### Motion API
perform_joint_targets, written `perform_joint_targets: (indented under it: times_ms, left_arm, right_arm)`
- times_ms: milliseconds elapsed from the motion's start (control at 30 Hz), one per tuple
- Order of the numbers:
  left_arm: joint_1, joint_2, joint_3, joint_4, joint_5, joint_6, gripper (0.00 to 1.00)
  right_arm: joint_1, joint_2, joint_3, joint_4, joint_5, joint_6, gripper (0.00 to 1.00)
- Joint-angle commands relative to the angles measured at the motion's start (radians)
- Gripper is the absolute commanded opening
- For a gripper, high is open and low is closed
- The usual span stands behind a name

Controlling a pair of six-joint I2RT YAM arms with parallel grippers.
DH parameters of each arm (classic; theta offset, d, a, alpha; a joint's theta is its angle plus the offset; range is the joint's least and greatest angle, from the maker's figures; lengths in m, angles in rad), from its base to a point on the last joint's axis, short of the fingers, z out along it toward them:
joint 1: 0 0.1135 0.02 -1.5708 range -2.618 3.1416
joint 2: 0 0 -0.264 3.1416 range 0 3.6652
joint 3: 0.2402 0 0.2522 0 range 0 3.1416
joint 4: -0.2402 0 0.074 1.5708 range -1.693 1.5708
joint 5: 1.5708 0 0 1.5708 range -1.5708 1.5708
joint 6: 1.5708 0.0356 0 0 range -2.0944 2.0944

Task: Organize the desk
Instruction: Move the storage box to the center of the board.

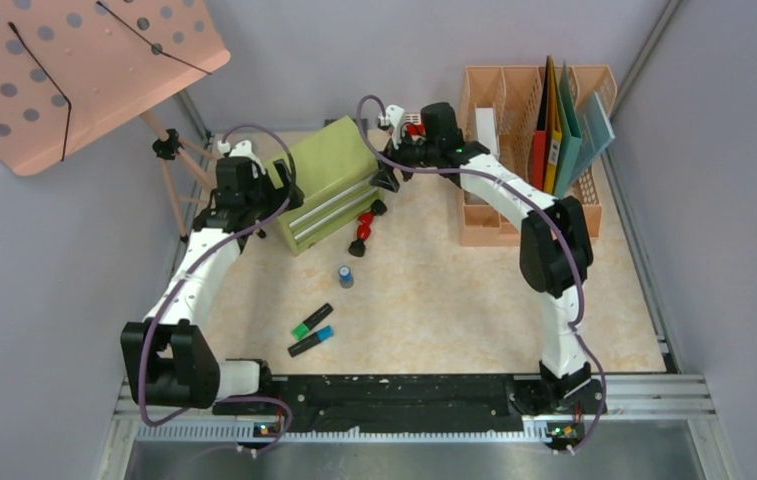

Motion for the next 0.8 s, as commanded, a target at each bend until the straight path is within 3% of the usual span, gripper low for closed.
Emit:
perform_joint_targets:
  times_ms: [0, 267, 767]
  left_arm:
    - [-0.088, -0.013, 0.01, 0.031, 0.129, 0.028, 0.98]
    - [-0.128, -0.04, -0.024, 0.047, 0.164, 0.013, 0.98]
    - [-0.151, -0.052, -0.051, 0.095, 0.238, -0.041, 0.98]
  right_arm:
    - [0.13, -0.103, -0.03, -0.019, -0.222, 0.052, 0.75]
    - [0.13, -0.13, -0.048, -0.005, -0.159, 0.084, 0.76]
    - [0.1, -0.067, 0.064, -0.065, -0.06, 0.148, 0.83]
